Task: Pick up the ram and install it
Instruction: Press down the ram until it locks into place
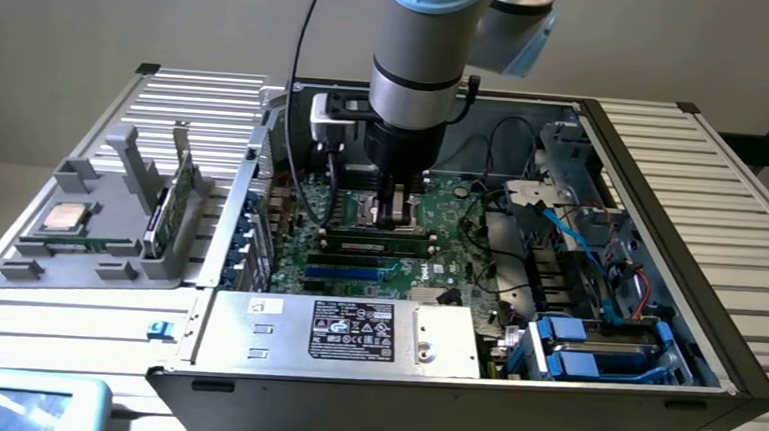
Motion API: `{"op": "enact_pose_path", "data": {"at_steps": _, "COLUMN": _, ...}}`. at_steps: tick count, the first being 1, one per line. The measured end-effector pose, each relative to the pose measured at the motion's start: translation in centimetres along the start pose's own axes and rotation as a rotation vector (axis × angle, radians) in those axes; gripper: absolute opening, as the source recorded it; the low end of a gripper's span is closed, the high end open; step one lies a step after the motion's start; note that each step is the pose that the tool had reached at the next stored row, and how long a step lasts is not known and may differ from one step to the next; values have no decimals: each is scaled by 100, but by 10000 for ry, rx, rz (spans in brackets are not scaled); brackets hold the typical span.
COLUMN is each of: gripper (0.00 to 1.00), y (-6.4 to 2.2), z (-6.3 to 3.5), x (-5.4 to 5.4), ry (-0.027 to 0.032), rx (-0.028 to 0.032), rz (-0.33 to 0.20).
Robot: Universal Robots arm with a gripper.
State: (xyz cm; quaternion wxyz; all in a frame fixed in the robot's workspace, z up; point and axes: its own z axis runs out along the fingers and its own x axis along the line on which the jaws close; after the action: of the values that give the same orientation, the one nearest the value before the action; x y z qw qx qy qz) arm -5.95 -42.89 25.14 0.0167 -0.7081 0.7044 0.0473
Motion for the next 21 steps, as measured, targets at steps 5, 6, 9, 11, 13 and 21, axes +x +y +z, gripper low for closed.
{"op": "enact_pose_path", "data": {"at_steps": 5, "gripper": 9, "y": 0, "z": 5, "x": 0, "ry": -24, "rx": 61, "rz": 670}}
{"op": "enact_pose_path", "data": {"at_steps": 6, "gripper": 9, "y": 0, "z": 4, "x": 0, "ry": -24, "rx": 63, "rz": 686}}
{"op": "enact_pose_path", "data": {"at_steps": 9, "gripper": 9, "y": 0, "z": 5, "x": 0, "ry": -27, "rx": 67, "rz": 726}}
{"op": "enact_pose_path", "data": {"at_steps": 11, "gripper": 9, "y": 0, "z": 5, "x": 0, "ry": -28, "rx": 70, "rz": 751}}
{"op": "enact_pose_path", "data": {"at_steps": 13, "gripper": 9, "y": 0, "z": 5, "x": 0, "ry": -29, "rx": 72, "rz": 776}}
{"op": "enact_pose_path", "data": {"at_steps": 21, "gripper": 9, "y": -1, "z": 9, "x": 1, "ry": -36, "rx": 88, "rz": 947}}
